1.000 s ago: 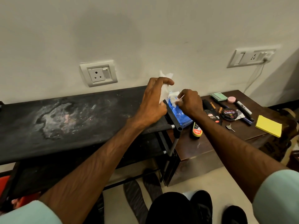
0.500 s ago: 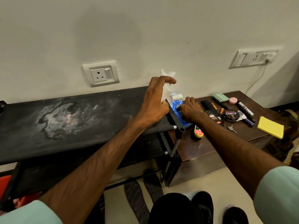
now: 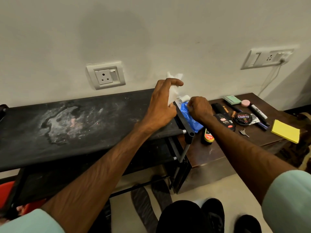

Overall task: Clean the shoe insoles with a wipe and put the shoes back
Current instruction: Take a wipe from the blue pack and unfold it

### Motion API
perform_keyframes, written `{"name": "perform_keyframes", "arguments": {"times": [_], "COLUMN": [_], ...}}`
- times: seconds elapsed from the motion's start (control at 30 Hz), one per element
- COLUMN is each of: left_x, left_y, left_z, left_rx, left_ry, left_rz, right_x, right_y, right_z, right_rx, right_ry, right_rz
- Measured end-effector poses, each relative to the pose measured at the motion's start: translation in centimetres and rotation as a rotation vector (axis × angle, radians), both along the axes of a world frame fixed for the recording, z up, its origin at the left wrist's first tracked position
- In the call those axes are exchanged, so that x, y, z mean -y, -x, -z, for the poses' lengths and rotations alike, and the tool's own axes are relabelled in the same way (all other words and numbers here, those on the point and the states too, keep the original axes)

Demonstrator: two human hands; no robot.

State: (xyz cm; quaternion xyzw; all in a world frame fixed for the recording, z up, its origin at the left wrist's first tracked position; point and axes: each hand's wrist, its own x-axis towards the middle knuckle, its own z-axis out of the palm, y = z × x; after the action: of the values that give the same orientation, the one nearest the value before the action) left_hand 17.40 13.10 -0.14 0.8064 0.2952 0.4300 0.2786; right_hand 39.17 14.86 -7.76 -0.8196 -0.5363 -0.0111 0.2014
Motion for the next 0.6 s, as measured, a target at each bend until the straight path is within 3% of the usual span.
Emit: {"name": "perform_keyframes", "arguments": {"times": [0.2,0.3,0.4,0.5,0.6], "left_x": [0.1,0.3,0.6,1.3,2.3], "left_y": [0.5,0.9,2.1,3.7,5.9], "left_z": [-0.4,-1.0,-2.2,-4.1,-5.8], "left_rx": [0.001,0.015,0.087,0.164,0.232], "left_ry": [0.065,0.172,0.301,0.404,0.448], "left_rz": [0.014,0.057,0.16,0.216,0.233], "right_x": [1.1,3.1,5.3,7.6,9.6], "right_y": [0.4,1.9,4.9,8.3,11.0], "right_z": [-0.4,-2.2,-5.6,-9.3,-12.3], "right_rx": [-0.25,-0.44,-0.68,-1.0,-1.178], "right_ry": [-0.179,-0.451,-0.647,-0.551,-0.453], "right_rz": [0.058,0.069,-0.089,-0.335,-0.499]}}
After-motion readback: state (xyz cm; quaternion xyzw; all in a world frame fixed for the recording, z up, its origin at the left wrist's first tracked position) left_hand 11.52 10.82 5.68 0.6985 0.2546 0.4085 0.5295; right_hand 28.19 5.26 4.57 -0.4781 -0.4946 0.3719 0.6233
